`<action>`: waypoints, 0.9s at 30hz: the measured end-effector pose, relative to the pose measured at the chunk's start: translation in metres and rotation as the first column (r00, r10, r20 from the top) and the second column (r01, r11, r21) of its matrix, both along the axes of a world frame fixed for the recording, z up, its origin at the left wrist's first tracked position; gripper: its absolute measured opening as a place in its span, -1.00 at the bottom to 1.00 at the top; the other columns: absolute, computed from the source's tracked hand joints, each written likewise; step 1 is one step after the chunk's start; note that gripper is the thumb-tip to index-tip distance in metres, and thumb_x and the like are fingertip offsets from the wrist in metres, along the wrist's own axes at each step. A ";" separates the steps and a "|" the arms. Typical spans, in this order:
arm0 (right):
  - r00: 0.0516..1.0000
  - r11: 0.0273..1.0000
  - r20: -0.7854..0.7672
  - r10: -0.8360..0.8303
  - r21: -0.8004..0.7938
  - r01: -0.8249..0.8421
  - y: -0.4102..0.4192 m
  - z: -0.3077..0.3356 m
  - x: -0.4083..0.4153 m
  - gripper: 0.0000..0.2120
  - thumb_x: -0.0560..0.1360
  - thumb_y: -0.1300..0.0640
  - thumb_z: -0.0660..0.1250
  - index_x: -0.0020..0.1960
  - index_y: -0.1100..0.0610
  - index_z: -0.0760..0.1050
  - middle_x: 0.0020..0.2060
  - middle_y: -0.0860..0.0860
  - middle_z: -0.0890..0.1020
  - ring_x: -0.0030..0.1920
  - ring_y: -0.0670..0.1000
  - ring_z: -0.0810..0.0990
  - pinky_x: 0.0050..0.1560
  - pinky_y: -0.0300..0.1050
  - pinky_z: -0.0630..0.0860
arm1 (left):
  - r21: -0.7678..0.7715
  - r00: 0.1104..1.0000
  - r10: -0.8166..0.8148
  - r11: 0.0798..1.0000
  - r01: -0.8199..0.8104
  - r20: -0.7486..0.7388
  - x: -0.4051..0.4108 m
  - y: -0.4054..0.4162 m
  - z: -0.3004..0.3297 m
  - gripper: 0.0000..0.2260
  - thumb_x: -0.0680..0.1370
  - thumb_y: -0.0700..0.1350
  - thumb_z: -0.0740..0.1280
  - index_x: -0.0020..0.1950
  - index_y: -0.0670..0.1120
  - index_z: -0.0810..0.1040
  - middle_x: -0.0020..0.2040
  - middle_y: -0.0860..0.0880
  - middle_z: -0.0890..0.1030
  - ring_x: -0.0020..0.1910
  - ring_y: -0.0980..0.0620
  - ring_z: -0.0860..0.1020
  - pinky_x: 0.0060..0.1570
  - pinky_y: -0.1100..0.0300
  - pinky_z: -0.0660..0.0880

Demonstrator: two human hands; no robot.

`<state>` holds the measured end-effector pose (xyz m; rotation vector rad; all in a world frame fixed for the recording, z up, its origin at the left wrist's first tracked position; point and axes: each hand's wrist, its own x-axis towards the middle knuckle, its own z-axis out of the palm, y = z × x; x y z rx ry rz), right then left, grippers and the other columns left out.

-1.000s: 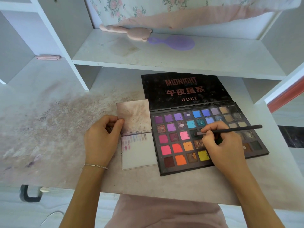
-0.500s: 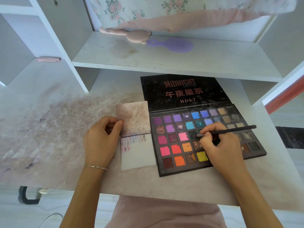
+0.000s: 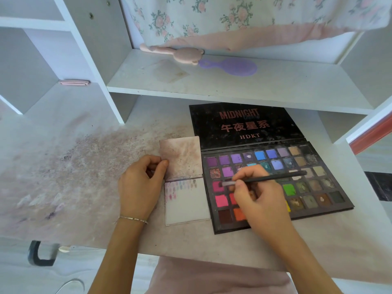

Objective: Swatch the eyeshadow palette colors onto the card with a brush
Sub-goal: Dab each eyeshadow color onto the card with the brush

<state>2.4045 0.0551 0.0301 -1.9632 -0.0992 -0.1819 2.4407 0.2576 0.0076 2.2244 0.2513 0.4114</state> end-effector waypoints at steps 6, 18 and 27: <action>0.985 0.985 -0.018 0.173 0.003 -0.173 0.037 0.001 0.003 -0.82 0.43 0.23 0.31 -0.20 -0.05 0.45 -0.32 -0.05 0.60 -0.30 -0.09 0.56 -0.33 -0.24 0.50 | -0.009 1.000 -0.003 1.000 0.003 0.007 0.000 0.000 -0.001 -0.89 0.46 -0.07 0.36 -0.26 0.09 0.51 -0.38 0.21 0.51 -0.34 0.23 0.48 -0.31 0.32 0.37; 0.966 0.966 -0.085 0.243 -0.070 -0.249 0.045 -0.005 0.007 -0.87 0.43 0.22 0.31 -0.16 -0.01 0.50 -0.27 -0.12 0.57 -0.18 -0.16 0.52 -0.22 -0.39 0.46 | -0.014 1.000 -0.006 1.000 0.006 0.016 0.000 -0.001 0.000 -0.88 0.46 -0.06 0.36 -0.26 0.09 0.50 -0.39 0.21 0.50 -0.34 0.22 0.48 -0.28 0.29 0.40; 0.963 0.957 -0.093 0.253 -0.119 -0.263 0.046 -0.005 0.007 -0.90 0.42 0.22 0.31 -0.15 0.02 0.50 -0.27 -0.09 0.55 -0.19 -0.13 0.50 -0.21 -0.31 0.48 | -0.015 1.000 -0.010 1.000 0.010 0.014 0.000 0.000 -0.001 -0.90 0.46 -0.05 0.35 -0.25 0.10 0.50 -0.39 0.21 0.50 -0.35 0.22 0.47 -0.30 0.29 0.39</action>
